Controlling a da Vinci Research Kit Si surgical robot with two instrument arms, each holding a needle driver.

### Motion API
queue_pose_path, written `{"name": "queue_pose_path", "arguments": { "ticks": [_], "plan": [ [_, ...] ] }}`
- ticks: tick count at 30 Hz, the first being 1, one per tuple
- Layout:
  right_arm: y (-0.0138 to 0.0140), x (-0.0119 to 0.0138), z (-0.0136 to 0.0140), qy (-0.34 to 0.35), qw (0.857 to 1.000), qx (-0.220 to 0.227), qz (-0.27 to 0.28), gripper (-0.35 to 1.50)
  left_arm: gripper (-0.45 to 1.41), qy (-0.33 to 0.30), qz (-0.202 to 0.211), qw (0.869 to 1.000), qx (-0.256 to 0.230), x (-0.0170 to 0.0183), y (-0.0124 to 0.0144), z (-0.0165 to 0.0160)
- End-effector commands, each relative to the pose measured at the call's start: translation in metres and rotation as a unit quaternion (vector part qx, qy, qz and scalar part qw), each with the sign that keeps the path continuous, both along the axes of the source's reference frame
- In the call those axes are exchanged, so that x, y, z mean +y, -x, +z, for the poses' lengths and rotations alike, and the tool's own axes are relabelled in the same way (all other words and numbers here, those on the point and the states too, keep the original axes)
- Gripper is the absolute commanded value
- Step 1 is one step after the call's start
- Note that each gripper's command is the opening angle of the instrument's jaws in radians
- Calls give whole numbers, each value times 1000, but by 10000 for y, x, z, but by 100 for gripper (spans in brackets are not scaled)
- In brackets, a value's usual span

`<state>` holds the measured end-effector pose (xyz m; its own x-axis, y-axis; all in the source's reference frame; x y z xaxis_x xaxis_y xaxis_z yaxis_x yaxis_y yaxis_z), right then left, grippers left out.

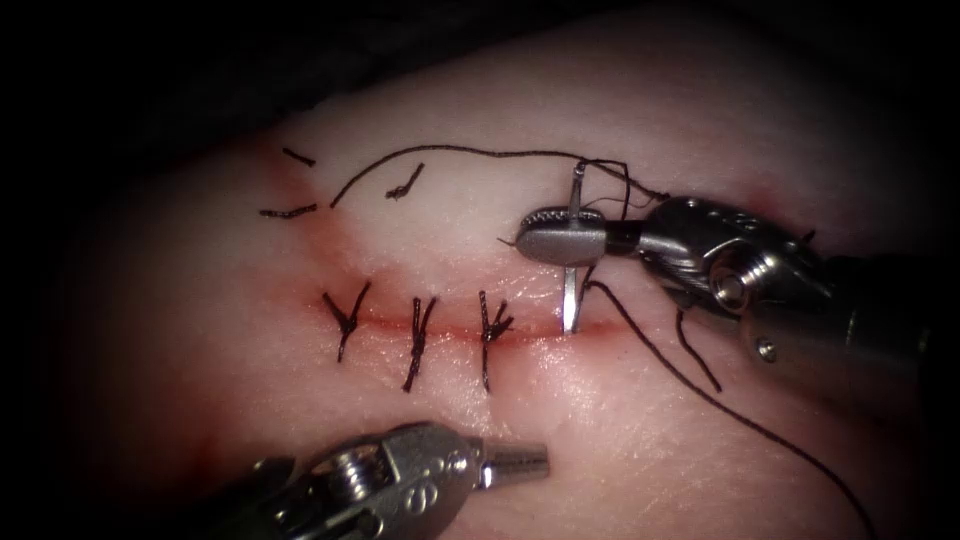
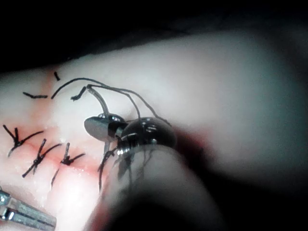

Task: Wound Closure
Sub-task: Push needle through skin below incision with right needle driver

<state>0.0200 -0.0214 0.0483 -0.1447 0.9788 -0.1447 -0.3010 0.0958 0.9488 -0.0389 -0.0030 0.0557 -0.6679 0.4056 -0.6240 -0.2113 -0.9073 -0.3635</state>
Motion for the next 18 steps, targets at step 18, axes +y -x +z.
{"name": "queue_pose_path", "arguments": {
  "ticks": [18],
  "plan": [
    [-25, 9, -1, -192, 977, 21, 86, -35, -40, -1, -8, 1000, 1, 7, 6, 16]
  ]
}}
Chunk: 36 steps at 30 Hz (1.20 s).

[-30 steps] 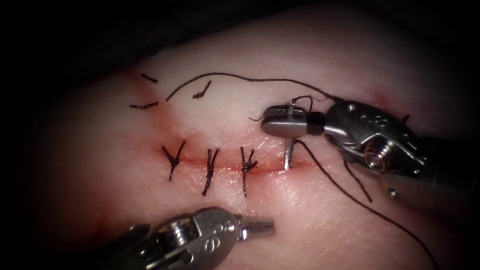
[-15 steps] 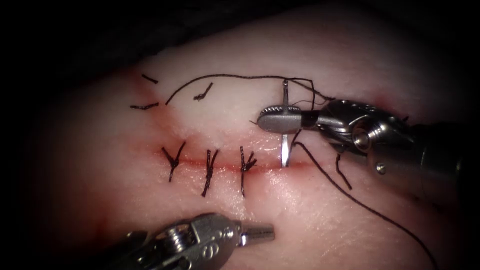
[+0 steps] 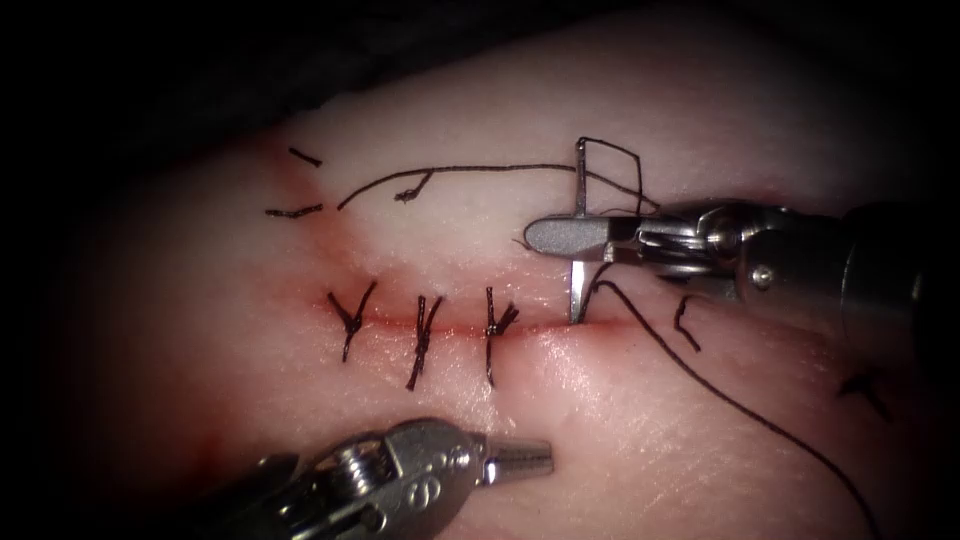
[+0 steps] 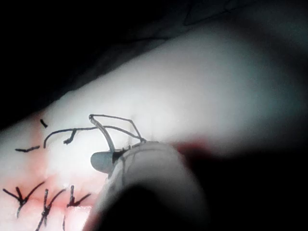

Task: Wound Closure
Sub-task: Push needle through skin below incision with right needle driver

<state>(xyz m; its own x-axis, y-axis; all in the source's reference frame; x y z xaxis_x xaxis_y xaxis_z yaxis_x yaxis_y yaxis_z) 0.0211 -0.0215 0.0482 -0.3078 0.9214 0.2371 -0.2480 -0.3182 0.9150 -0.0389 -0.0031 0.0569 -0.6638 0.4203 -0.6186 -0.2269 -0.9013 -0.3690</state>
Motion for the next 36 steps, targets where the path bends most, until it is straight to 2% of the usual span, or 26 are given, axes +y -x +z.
{"name": "queue_pose_path", "arguments": {
  "ticks": [1, 14, 36],
  "plan": [
    [-14, 8, -1, -8, 1000, 5, 5, -35, -40, 3, 0, 1000, -1, 9, 5, 4],
    [-27, -22, -30, -98, 995, 13, 8, -35, -40, -1, -5, 1000, 1, 12, 5, 9],
    [-62, -63, -73, -164, 985, 45, -23, -35, -40, 0, -5, 1000, 2, 12, 2, 9]
  ]
}}
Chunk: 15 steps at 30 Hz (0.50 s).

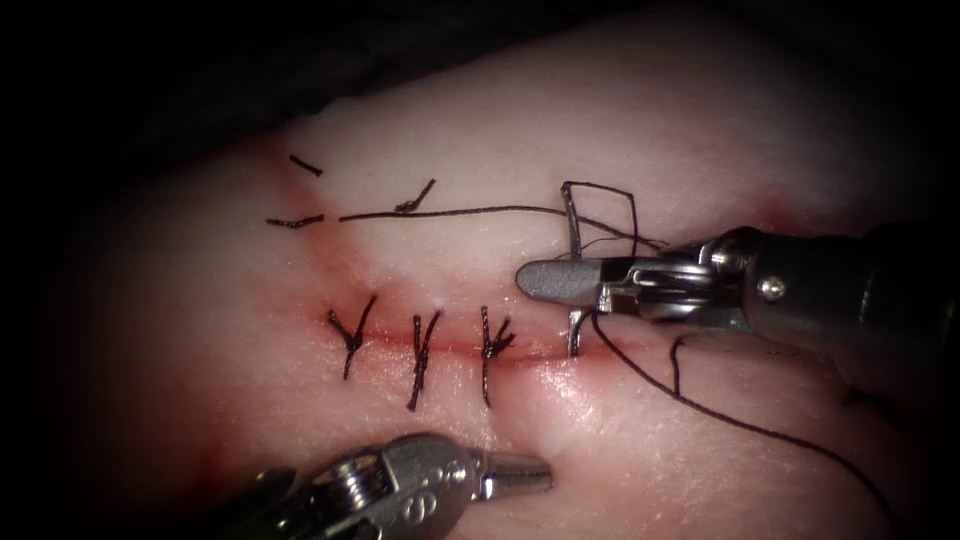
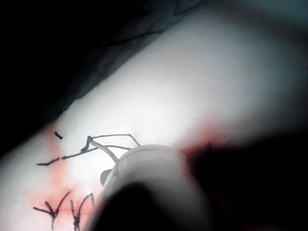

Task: Wound Closure
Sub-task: Push needle through skin below incision with right needle driver

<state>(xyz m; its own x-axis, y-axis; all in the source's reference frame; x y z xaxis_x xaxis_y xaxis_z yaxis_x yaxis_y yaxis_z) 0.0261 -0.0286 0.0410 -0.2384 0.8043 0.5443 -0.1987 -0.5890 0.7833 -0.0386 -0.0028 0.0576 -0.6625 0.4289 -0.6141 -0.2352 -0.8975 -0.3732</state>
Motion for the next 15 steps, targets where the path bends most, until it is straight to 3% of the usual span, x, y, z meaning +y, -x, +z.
{"name": "queue_pose_path", "arguments": {
  "ticks": [1, 15],
  "plan": [
    [-13, 7, -1, -4, 1000, 6, 0, -35, -40, 3, -1, 1000, 0, 9, 5, 2],
    [-25, -33, 0, -58, 997, 35, -24, -35, -40, 1, -2, 1000, 1, 14, 4, 1]
  ]
}}
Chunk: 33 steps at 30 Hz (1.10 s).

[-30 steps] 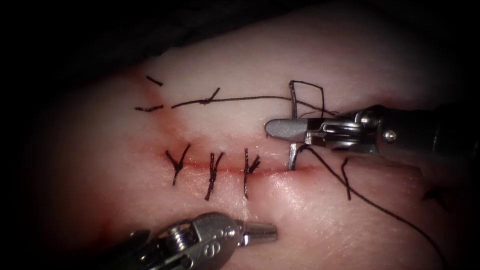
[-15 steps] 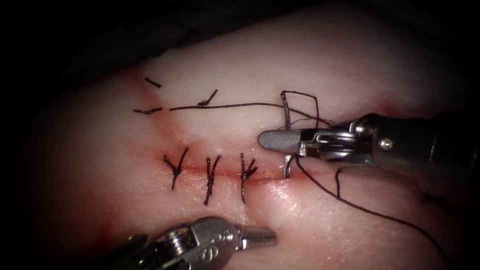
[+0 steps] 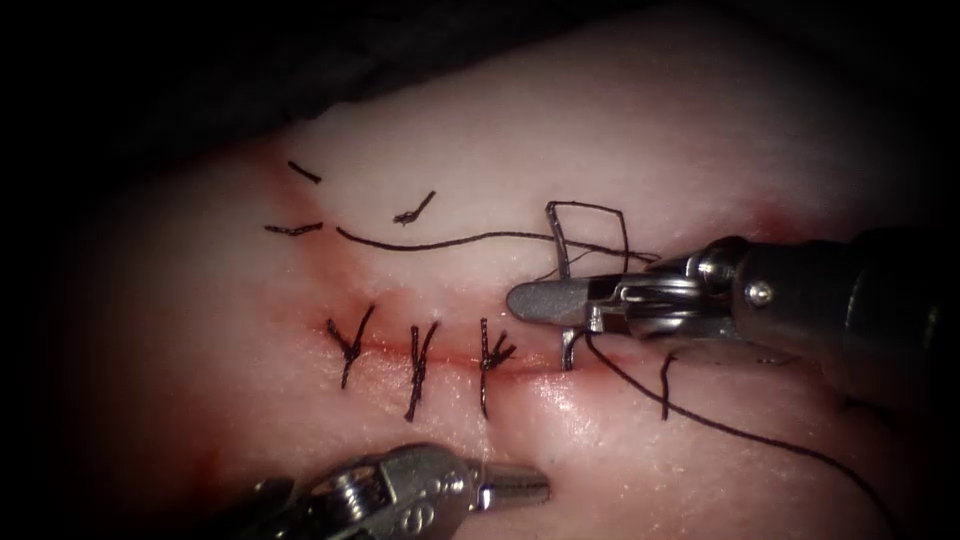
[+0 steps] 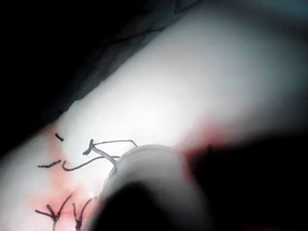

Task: Wound Closure
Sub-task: Push needle through skin below incision with right needle driver

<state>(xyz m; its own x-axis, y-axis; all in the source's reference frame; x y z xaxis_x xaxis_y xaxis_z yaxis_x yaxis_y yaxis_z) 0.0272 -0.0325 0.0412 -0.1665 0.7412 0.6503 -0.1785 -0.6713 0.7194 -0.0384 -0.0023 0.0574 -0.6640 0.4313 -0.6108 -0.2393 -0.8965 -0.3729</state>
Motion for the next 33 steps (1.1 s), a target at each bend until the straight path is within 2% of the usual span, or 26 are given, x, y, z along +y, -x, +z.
{"name": "queue_pose_path", "arguments": {
  "ticks": [1, 12, 16, 18, 19, 20, 21, 22, 23, 25, 27, 29, 32, 33],
  "plan": [
    [-14, 4, -5, -1, 1000, 5, -4, -35, -40, 1, -1, 1000, -1, 9, 5, 2],
    [-18, -23, -32, -7, 1000, 21, -22, -35, -42, -1, -4, 1000, 2, 17, 4, -1],
    [-16, -13, -31, 2, 1000, 14, 4, -35, -42, -1, -4, 1000, 2, 16, 4, -2],
    [-12, -1, -27, 31, 999, 28, 35, -35, -42, -1, -4, 1000, 2, 15, 4, -3],
    [-9, 4, -25, 53, 997, 34, 46, -3, -42, -1, -4, 1000, 2, 14, 4, -3],
    [-6, 12, -22, 77, 995, 25, 60, 41, -42, 0, -3, 1000, 2, 13, 3, -4],
    [-3, 18, -19, 91, 993, 18, 67, 71, -42, -1, -3, 1000, 2, 12, 2, -4],
    [0, 24, -17, 116, 991, 7, 71, 84, -42, -1, -3, 1000, 2, 12, 1, -5],
    [5, 31, -14, 137, 988, 0, 74, 94, -42, -1, -2, 1000, 2, 11, 0, -5],
    [15, 42, -10, 171, 982, -14, 77, 98, -42, 0, -2, 1000, 2, 11, -1, -6],
    [24, 52, -6, 218, 972, -49, 74, 106, -42, 0, -1, 1000, 2, 9, -2, -6],
    [32, 63, -3, 280, 954, -90, 64, 113, -42, 0, -1, 1000, 2, 8, -2, -5],
    [36, 73, 0, 339, 931, -127, 48, 116, -42, 1, -2, 1000, 3, 6, -1, -5],
    [36, 76, 1, 367, 919, -141, 38, 118, -42, 2, -2, 1000, 3, 6, 0, -4]
  ]
}}
